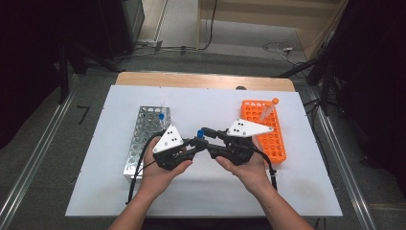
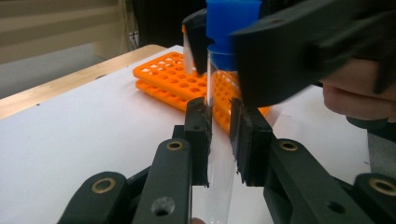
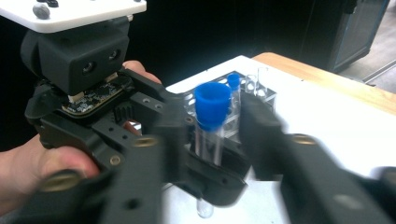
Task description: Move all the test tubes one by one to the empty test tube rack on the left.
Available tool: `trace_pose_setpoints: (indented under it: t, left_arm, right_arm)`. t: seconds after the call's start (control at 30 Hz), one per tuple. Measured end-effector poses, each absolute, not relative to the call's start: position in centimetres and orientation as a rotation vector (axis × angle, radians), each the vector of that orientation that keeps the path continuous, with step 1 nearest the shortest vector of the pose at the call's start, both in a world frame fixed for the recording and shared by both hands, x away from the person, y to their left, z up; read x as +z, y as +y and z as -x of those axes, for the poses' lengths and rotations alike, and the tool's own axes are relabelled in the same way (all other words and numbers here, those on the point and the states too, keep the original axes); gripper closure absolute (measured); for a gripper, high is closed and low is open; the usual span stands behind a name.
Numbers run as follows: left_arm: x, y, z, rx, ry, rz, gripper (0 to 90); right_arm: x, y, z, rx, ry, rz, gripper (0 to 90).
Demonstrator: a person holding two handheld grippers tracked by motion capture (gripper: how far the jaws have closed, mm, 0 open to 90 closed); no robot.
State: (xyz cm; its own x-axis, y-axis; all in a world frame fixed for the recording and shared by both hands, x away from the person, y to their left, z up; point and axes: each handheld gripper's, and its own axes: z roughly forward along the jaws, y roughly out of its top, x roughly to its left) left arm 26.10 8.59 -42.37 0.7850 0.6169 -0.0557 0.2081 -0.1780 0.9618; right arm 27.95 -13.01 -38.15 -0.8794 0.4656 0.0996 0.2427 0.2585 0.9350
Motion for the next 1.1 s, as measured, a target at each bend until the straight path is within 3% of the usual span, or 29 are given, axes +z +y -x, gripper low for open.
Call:
trace_pose_setpoints:
  t: [0.13, 0.37, 0.57, 1.1]
  left_arm:
    - [-42.2, 9.5, -26.4, 0.43, 0.678, -1.725, 77.2]
    - [-41.6, 11.4, -26.9, 0.471, 0.73, -1.681, 77.2]
    - [-41.1, 13.5, -27.4, 0.516, 0.796, -1.619, 77.2]
    - [-41.2, 17.4, -29.1, 0.629, 0.919, -1.505, 77.2]
  right_arm:
    - [-37.8, -13.8, -28.0, 1.677, 2.314, -0.674, 29.4]
    - [-38.2, -15.9, -28.0, 1.68, 2.286, -0.663, 8.6]
    - [-39.6, -18.7, -28.0, 1.669, 2.28, -0.685, 1.2]
    - [-43.1, -28.1, -26.9, 1.625, 2.196, -0.841, 0.4]
